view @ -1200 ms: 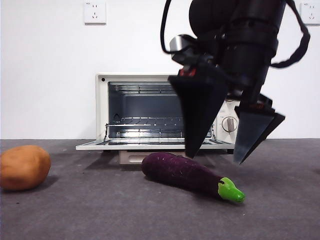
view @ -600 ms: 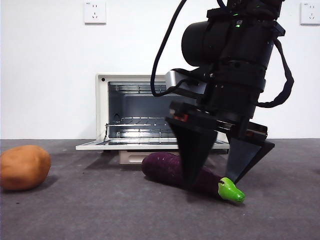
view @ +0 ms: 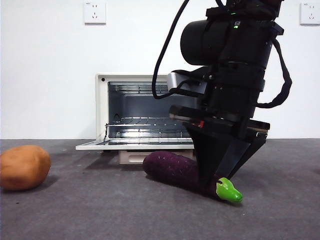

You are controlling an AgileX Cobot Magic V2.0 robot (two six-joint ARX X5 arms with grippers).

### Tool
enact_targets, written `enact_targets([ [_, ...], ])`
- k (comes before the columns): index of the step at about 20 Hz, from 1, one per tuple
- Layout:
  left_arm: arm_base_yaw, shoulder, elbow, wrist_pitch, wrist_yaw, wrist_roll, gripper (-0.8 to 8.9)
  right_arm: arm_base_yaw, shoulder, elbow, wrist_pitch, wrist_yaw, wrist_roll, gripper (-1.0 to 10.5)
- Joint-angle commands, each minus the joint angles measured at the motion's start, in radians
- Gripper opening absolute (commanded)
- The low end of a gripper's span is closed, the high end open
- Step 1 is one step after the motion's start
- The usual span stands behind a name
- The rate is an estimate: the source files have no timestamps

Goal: Take the eggplant from the table,put the eggplant in the oven

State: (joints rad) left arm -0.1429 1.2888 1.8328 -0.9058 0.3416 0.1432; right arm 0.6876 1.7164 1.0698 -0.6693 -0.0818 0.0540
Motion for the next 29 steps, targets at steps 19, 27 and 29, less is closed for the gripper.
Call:
enact_targets([
  [19, -0.023, 0.005, -0.010, -0.034, -0.028, 0.024, -0.06, -0.180, 0.133, 0.558, -0.156, -0.042, -0.006, -0.1],
  [27, -0.042, 0.005, -0.010, -0.058, -0.028, 0.024, -0.06, -0.245, 0.352, 0.834, -0.196, -0.042, -0.001, -0.1],
  [29, -0.048, 0.005, -0.010, -0.066, -0.028, 0.024, -0.06, -0.256, 0.396, 0.883, -0.196, -0.040, 0.006, -0.1],
])
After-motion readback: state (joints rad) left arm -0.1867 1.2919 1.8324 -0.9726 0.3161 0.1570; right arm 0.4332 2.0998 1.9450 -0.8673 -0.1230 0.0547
